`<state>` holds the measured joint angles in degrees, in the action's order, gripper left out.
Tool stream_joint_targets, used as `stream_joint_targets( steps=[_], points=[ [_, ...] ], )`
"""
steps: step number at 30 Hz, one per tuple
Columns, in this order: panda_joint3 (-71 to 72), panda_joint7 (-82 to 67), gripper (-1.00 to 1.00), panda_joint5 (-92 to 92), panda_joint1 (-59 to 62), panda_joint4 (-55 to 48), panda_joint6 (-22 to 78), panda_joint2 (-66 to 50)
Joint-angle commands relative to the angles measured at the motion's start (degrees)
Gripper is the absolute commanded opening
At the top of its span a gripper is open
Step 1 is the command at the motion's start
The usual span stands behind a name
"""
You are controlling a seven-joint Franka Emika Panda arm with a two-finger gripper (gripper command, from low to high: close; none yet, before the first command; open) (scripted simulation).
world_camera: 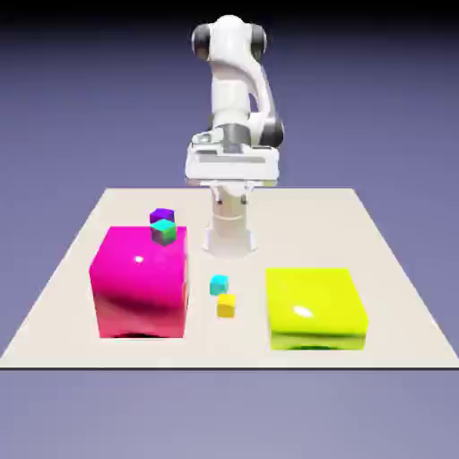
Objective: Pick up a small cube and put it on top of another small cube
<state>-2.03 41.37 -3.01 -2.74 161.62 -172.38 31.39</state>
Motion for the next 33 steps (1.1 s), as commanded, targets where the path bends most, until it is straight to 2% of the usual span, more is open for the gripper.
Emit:
stream_joint_targets(
  steps=[1, 21, 33],
  points=[
    [-1.68, -0.90, 0.00, -2.50, -1.70, 0.51, 1.35, -1.05],
    [-35.21, -18.87, 0.00, -52.23, -35.68, 10.77, 28.24, -22.04],
    [-38.39, -8.02, 0.00, -62.80, -35.71, 6.50, 8.78, -44.87]
  ],
)
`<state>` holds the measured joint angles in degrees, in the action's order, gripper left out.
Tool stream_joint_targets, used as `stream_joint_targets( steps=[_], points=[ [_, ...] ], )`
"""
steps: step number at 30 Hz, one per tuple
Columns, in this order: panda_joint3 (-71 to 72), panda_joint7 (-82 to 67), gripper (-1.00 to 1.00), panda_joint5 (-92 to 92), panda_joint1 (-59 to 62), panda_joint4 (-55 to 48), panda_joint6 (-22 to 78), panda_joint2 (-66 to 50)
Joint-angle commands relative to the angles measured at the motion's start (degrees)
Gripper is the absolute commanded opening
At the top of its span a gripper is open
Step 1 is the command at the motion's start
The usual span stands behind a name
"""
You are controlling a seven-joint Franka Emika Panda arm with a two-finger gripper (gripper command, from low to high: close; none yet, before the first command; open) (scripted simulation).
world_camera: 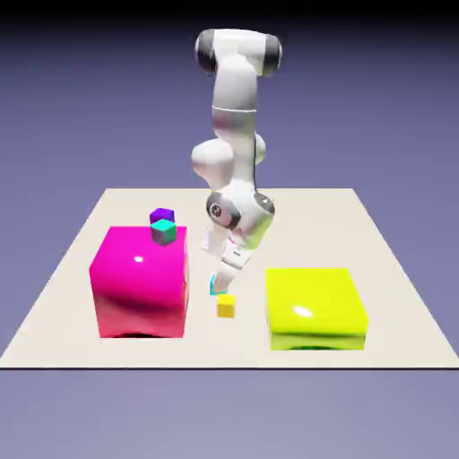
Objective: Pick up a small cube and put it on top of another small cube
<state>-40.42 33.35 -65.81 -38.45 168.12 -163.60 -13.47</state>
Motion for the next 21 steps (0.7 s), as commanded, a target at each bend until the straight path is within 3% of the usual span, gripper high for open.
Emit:
stream_joint_targets(
  steps=[1, 2, 16, 21],
  points=[
    [-0.22, 0.76, 0.00, -0.74, 0.00, -0.30, -1.37, -1.61],
    [-0.22, 0.76, -1.00, -0.75, 0.00, -0.30, -1.37, -1.61],
    [3.18, -10.85, -1.00, 10.57, 0.02, 4.27, 19.45, 22.82],
    [9.82, -21.68, -1.00, 17.10, 6.62, 0.58, 30.89, 29.44]
  ],
)
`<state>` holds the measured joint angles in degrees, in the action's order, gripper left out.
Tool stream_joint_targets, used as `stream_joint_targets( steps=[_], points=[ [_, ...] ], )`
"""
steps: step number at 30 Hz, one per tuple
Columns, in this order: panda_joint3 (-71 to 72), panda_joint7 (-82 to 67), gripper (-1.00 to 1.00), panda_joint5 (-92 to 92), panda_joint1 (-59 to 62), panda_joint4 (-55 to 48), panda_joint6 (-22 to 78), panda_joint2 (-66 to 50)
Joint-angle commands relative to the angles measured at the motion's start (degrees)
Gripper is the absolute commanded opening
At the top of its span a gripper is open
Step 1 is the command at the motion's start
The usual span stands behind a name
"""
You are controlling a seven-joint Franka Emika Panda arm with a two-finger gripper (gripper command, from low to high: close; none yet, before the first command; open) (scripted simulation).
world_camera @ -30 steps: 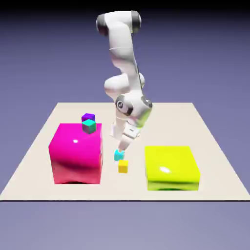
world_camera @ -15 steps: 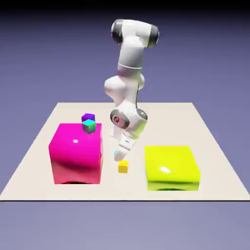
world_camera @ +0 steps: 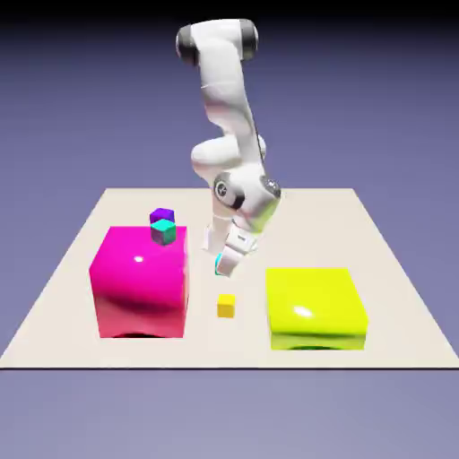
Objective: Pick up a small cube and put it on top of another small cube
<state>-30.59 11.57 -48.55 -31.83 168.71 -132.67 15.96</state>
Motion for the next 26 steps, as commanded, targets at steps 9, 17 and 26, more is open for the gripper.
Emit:
stream_joint_targets(
  steps=[9, 17, 26],
  points=[
    [9.09, -18.22, -1.00, 9.24, 13.60, -7.79, 22.11, 16.25],
    [8.71, -25.49, -1.00, 9.92, 23.45, -13.71, 36.02, 32.02],
    [4.19, -24.06, 1.00, 4.93, 25.41, -8.22, 28.27, 30.00]
  ],
)
